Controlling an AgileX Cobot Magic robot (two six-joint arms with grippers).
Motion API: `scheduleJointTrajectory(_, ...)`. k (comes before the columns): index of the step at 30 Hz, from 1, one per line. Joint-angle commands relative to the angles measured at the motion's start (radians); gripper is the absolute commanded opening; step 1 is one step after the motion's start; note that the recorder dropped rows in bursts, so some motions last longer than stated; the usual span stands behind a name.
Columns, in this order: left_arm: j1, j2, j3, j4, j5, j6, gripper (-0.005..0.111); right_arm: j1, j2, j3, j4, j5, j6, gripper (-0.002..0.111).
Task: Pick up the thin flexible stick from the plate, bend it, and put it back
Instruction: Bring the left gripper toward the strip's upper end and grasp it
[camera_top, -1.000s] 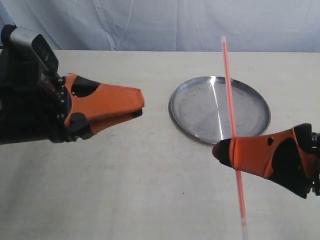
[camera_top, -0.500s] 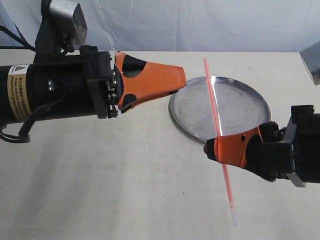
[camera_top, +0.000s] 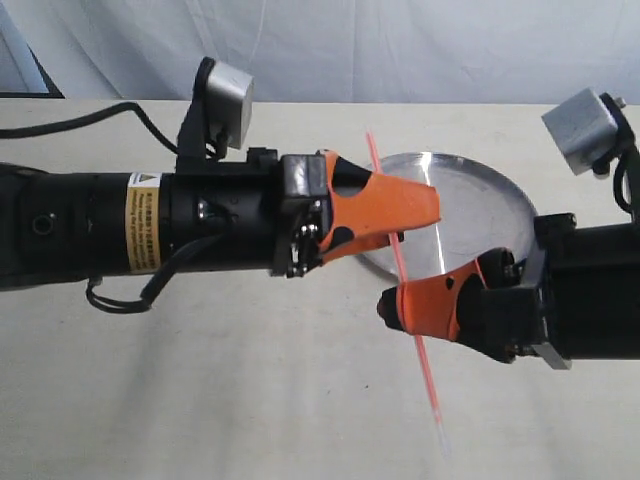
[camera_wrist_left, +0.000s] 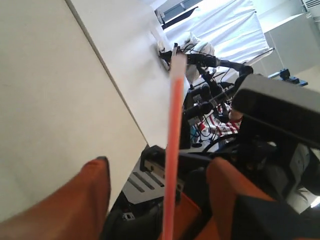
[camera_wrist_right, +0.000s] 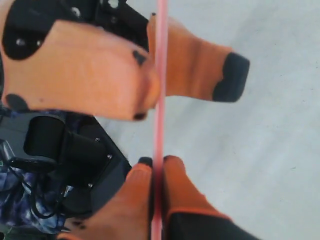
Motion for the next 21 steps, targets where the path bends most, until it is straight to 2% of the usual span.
scheduleJointTrajectory(1,-0.005,0.003,-0.052,-0.038,0.003,0.054,0.032,-0.002,0.003,0.005,-0.005,0.02,-0.031,-0.001)
scheduleJointTrajectory(5,-0.005,0.003,-0.084,-0.007,-0.008,0.088,-0.001,-0.002,0.003,0.005,0.022,0.029,-0.03,-0.001)
scheduleJointTrajectory(7,-0.005,0.003,-0.09,-0.002,-0.025,0.138,0.0,-0.002,0.003,0.005,0.027,0.029,-0.03,-0.001)
scheduleJointTrajectory(13,-0.005,0.003,-0.093,0.004,-0.033,0.138,0.0,-0.002,0.003,0.005,-0.01,-0.001,-0.03,0.0)
scheduleJointTrajectory(16,-0.005,0.003,-0.093,0.004,-0.037,0.138,0.0,-0.002,0.003,0.005,-0.044,-0.001,-0.025,0.013)
scheduleJointTrajectory(19,-0.005,0.003,-0.093,0.004,-0.045,0.136,0.0,-0.002,0.003,0.005,-0.086,-0.009,-0.001,0.04)
scheduleJointTrajectory(21,-0.005,0.003,-0.093,0.002,-0.052,0.136,0.0,-0.002,0.003,0.005,-0.12,-0.027,0.025,0.053)
